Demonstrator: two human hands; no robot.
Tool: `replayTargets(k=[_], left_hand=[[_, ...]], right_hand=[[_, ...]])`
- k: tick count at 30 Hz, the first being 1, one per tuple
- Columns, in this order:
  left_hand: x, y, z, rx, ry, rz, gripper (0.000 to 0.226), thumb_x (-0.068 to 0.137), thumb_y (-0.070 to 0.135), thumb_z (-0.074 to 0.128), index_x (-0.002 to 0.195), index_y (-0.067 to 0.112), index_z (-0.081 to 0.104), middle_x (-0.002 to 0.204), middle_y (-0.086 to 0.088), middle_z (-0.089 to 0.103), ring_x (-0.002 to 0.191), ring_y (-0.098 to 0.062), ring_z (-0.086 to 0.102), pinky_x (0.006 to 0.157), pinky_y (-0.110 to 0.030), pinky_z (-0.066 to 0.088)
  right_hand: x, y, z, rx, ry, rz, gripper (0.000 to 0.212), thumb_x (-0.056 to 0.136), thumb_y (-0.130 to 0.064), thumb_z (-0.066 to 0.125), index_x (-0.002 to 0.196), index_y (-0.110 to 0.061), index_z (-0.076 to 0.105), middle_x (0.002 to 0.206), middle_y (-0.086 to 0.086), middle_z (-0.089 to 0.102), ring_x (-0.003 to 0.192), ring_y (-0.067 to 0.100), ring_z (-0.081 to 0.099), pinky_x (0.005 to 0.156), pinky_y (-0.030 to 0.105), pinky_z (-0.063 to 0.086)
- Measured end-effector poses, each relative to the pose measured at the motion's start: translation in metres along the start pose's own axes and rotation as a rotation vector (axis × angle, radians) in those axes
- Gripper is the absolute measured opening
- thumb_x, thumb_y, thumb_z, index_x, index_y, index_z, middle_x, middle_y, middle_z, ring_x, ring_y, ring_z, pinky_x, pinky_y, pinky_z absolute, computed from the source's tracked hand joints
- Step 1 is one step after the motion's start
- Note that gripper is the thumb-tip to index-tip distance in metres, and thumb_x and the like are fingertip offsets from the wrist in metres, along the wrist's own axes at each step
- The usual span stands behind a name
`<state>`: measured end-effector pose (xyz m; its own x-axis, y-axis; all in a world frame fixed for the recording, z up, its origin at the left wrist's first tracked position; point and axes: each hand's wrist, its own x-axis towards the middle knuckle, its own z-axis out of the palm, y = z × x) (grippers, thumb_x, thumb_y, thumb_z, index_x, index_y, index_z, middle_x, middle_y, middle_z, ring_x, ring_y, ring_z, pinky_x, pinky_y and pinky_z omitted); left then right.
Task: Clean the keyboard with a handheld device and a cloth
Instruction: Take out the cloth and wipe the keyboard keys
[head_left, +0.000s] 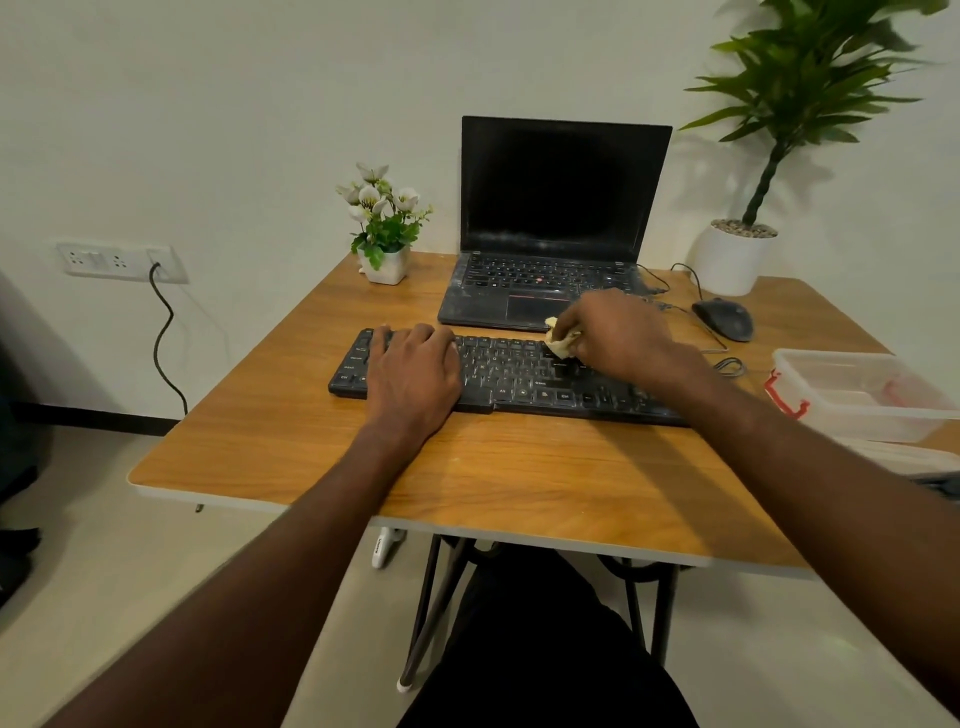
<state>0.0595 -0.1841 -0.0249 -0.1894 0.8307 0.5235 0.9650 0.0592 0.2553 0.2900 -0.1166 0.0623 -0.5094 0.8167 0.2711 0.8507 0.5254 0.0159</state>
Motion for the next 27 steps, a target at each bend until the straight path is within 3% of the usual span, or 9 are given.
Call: replayTargets(k=[8,12,15,21,27], left_hand=[[0.001,0.046,0.007,-0.113,0.007,0.082,0.033,0.112,0.04,0.04,0.127,0.025,0.065,0.127,0.005,0.067,0.121,-0.015,0.059,0.123,-0.049,0.028],[-0.003,0.06,0.024,-0.042,-0.05,0.085,0.036,0.108,0.032,0.043,0.134,0.022,0.065,0.133,-0.002,0.066,0.127,-0.023,0.059,0.124,-0.051,0.03],[-0.003,0.06,0.025,-0.007,-0.052,0.083,0.037,0.106,0.03,0.043,0.133,0.021,0.066,0.132,-0.003,0.066,0.127,-0.025,0.06,0.125,-0.053,0.029],[-0.003,0.059,0.026,-0.001,-0.048,0.092,0.037,0.107,0.031,0.043,0.133,0.02,0.067,0.132,-0.004,0.067,0.126,-0.025,0.061,0.125,-0.053,0.029],[-0.003,0.061,0.024,0.005,-0.054,0.076,0.036,0.107,0.03,0.044,0.133,0.021,0.067,0.135,-0.002,0.066,0.128,-0.025,0.061,0.126,-0.054,0.026]], right_hand=[[0.001,-0.004,0.008,0.142,-0.007,-0.021,0.029,0.093,-0.014,0.069,0.118,-0.028,0.075,0.122,-0.002,0.07,0.108,0.02,0.063,0.081,0.037,0.056],[-0.008,-0.004,0.011,0.108,-0.027,-0.08,0.025,0.09,-0.015,0.072,0.109,-0.031,0.077,0.108,-0.006,0.061,0.102,0.018,0.058,0.078,0.036,0.053],[-0.013,-0.002,-0.001,0.092,-0.129,-0.094,0.021,0.088,-0.014,0.073,0.098,-0.033,0.078,0.103,-0.01,0.063,0.101,0.016,0.06,0.078,0.037,0.056],[-0.012,-0.008,0.006,0.029,-0.016,-0.102,0.029,0.087,-0.013,0.075,0.112,-0.028,0.077,0.113,-0.004,0.068,0.106,0.019,0.061,0.078,0.037,0.057],[-0.023,0.012,-0.009,-0.008,-0.169,-0.188,0.025,0.089,-0.014,0.073,0.106,-0.031,0.077,0.118,-0.008,0.067,0.111,0.015,0.059,0.083,0.037,0.056]])
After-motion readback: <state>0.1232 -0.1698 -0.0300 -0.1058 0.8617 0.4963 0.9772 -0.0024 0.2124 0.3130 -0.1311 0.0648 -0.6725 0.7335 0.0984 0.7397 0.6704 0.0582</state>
